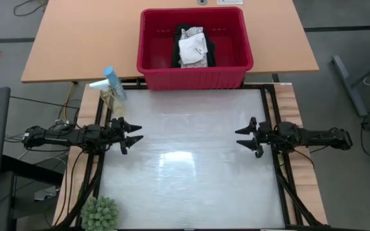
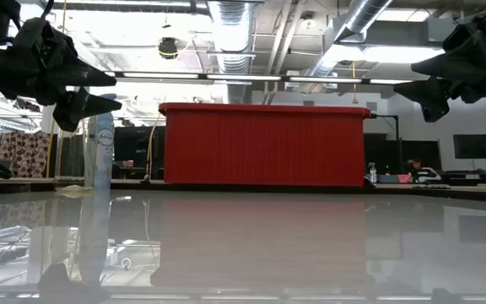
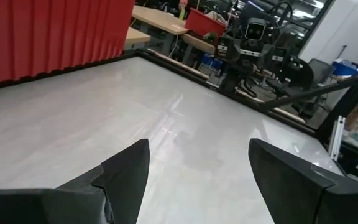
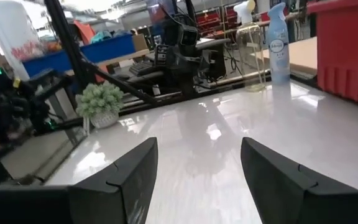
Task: Fold Laundry from Bin
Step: Return to Home Position
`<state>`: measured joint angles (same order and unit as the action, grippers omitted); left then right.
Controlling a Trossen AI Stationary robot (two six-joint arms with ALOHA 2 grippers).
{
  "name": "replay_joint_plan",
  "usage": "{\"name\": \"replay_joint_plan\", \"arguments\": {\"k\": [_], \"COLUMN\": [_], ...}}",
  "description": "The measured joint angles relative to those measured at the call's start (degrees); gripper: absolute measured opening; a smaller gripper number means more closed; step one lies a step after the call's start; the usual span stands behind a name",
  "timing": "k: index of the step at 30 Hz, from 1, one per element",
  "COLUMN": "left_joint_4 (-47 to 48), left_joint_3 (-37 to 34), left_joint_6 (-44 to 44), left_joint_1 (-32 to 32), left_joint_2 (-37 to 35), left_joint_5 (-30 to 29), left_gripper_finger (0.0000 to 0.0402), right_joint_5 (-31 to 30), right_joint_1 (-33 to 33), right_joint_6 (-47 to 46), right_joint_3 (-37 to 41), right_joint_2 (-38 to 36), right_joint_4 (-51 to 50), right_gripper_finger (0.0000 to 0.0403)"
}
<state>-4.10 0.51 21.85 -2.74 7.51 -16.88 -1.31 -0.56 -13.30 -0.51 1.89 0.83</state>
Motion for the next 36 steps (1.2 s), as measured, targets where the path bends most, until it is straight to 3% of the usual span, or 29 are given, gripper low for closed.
{"name": "replay_joint_plan", "arguments": {"k": [4,36], "left_joint_4": [0.0,0.1], "left_joint_3": [0.0,-0.1], "left_joint_6": [0.6,0.7], "left_joint_1": [0.0,0.0], "left_joint_2": [0.0,0.0], "left_joint_5": [0.3,0.4], "left_gripper_finger": [0.0262,0.0262], "right_joint_5": [0.0,0.0], "right_joint_1": [0.0,0.0], "right_joint_6": [4.6,4.7], "right_joint_3": [0.0,0.0], "right_joint_2": [0.1,0.1], "right_joint_4": [-0.2,-0.4], "right_gripper_finger": [0.0255,0.0255]}}
